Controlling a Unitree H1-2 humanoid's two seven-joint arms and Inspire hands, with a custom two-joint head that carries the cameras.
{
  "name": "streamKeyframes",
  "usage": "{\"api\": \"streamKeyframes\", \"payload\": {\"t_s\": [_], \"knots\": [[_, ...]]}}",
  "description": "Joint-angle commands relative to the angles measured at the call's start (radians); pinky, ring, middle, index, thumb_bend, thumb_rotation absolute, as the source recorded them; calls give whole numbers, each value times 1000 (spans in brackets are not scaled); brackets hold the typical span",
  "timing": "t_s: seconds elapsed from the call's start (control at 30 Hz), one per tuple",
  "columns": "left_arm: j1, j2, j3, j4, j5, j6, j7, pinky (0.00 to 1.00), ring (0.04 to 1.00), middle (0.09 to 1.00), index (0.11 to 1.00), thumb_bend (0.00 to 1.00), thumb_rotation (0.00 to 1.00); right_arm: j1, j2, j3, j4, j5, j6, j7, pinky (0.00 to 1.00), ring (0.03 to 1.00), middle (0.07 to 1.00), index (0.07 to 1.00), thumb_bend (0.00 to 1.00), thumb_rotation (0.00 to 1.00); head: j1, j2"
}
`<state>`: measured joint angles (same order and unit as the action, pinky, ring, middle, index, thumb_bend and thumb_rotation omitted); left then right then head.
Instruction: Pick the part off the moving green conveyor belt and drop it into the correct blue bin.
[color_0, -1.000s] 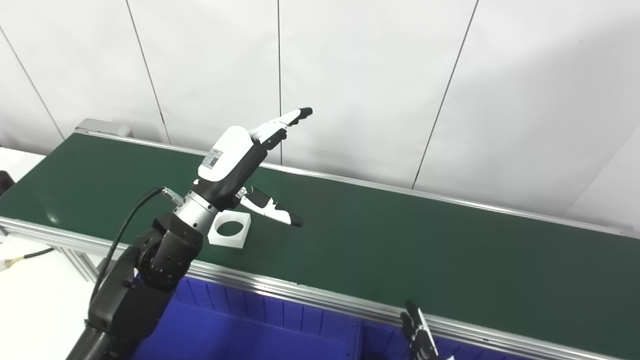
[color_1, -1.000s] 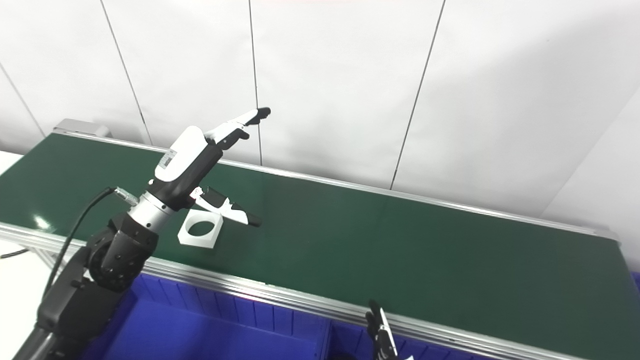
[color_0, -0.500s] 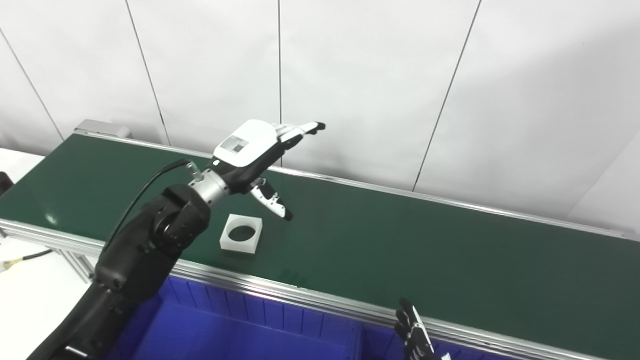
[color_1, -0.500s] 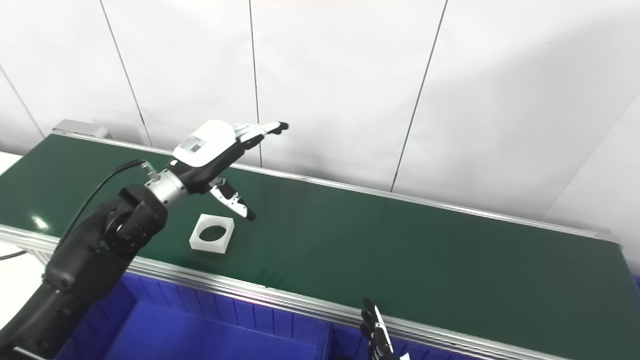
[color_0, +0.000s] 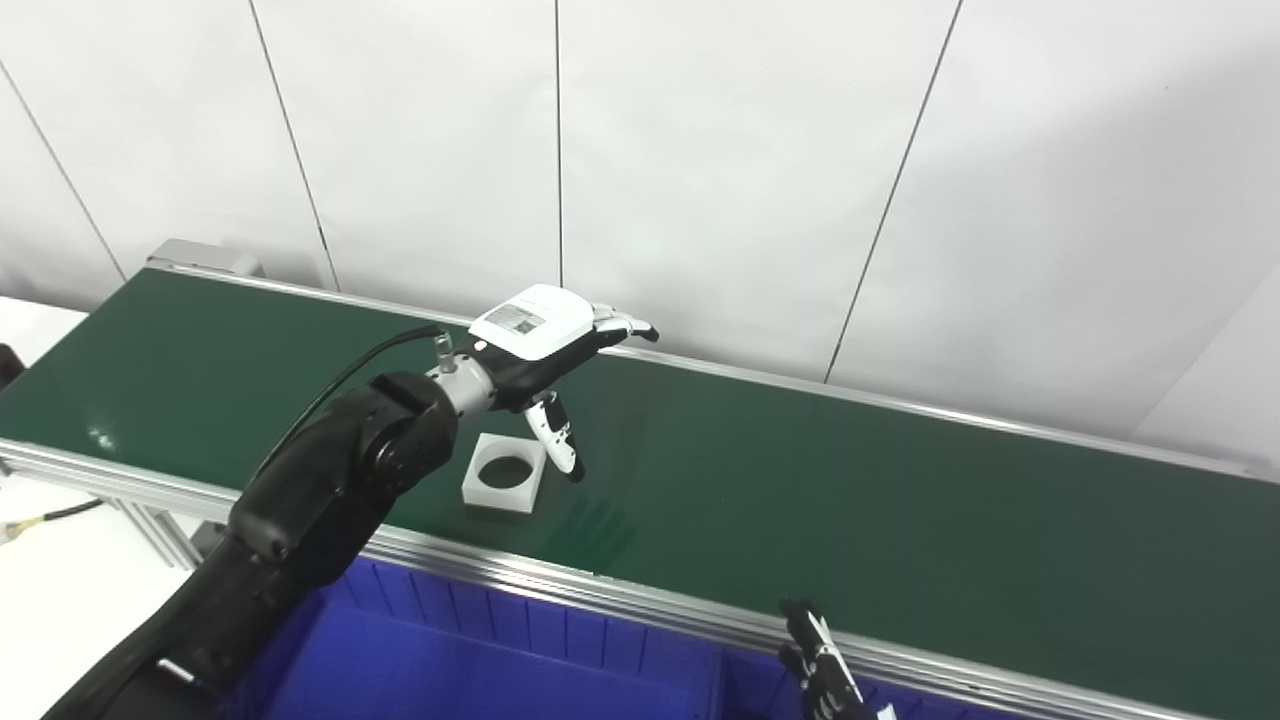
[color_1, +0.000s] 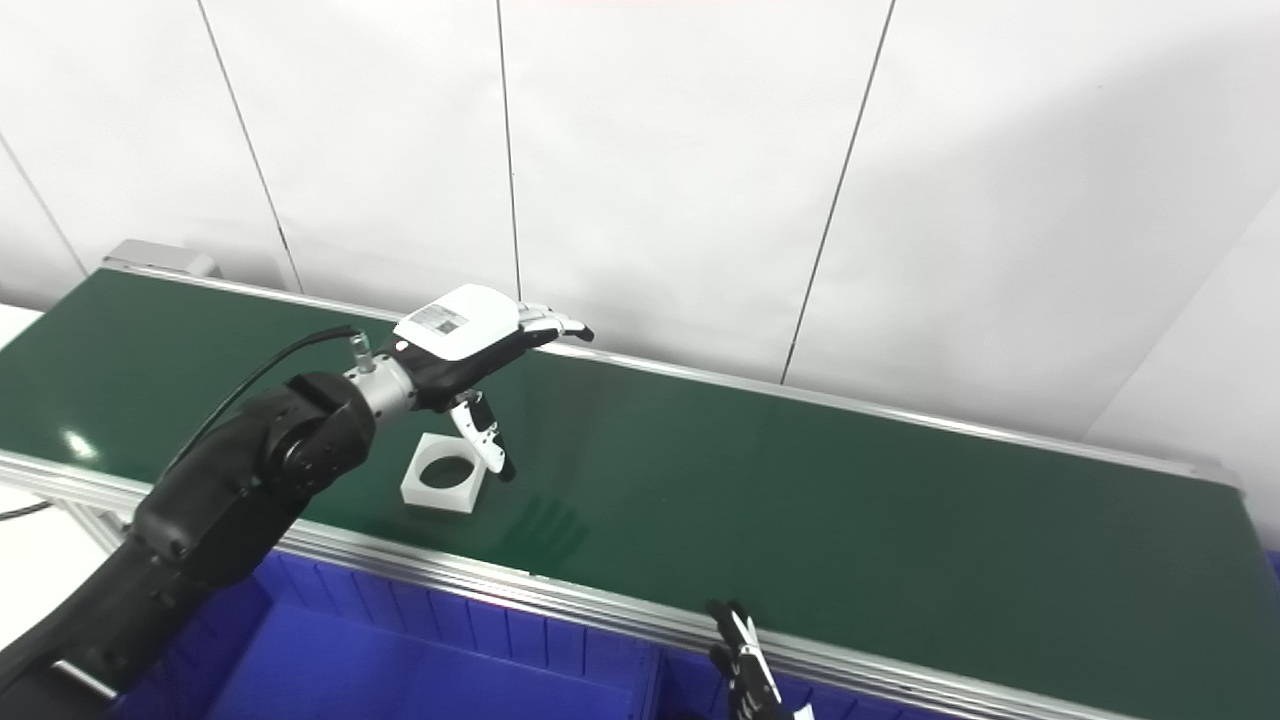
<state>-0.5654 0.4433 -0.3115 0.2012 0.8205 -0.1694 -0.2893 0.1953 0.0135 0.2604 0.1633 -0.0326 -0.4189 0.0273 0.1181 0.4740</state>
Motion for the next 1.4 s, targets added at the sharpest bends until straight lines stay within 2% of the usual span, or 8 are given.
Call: {"api": "streamKeyframes", "payload": {"t_s": [0.0,0.07,0.2,0.5,0.7,0.97,1.2,1.37], "knots": [[-59,20,3,3,10,1,27,847,897,889,784,1000,184,-3,10,2,-32,-3,-51,3,936,986,1000,903,997,1000,1,1],[-63,17,0,22,10,-12,43,833,889,882,751,1000,180,-3,11,2,-34,-6,-51,1,932,981,1000,907,1000,1000,0,1],[-66,11,-11,30,14,-5,33,838,891,885,736,1000,196,-2,13,1,-36,-2,-51,3,938,979,1000,908,1000,999,-3,1],[-73,1,-25,64,7,11,19,851,902,898,762,1000,199,0,17,1,-39,-1,-51,4,935,979,1000,905,991,985,-7,4],[-78,-19,-23,142,-16,-2,66,833,877,870,771,1000,178,-2,19,0,-36,3,-51,6,936,979,1000,904,986,982,-11,5],[-82,-55,-44,208,-14,16,83,834,878,867,786,1000,180,0,27,5,-44,-2,-51,2,930,975,1000,900,969,976,-23,9],[-78,-82,-59,248,-21,52,63,845,894,890,830,1000,183,2,38,10,-53,-12,-51,-6,917,967,1000,892,958,966,-39,15],[-74,-105,-66,279,-30,40,89,818,886,889,838,1000,184,-4,43,12,-44,-16,-51,-11,919,975,1000,889,955,966,-43,13]]}}
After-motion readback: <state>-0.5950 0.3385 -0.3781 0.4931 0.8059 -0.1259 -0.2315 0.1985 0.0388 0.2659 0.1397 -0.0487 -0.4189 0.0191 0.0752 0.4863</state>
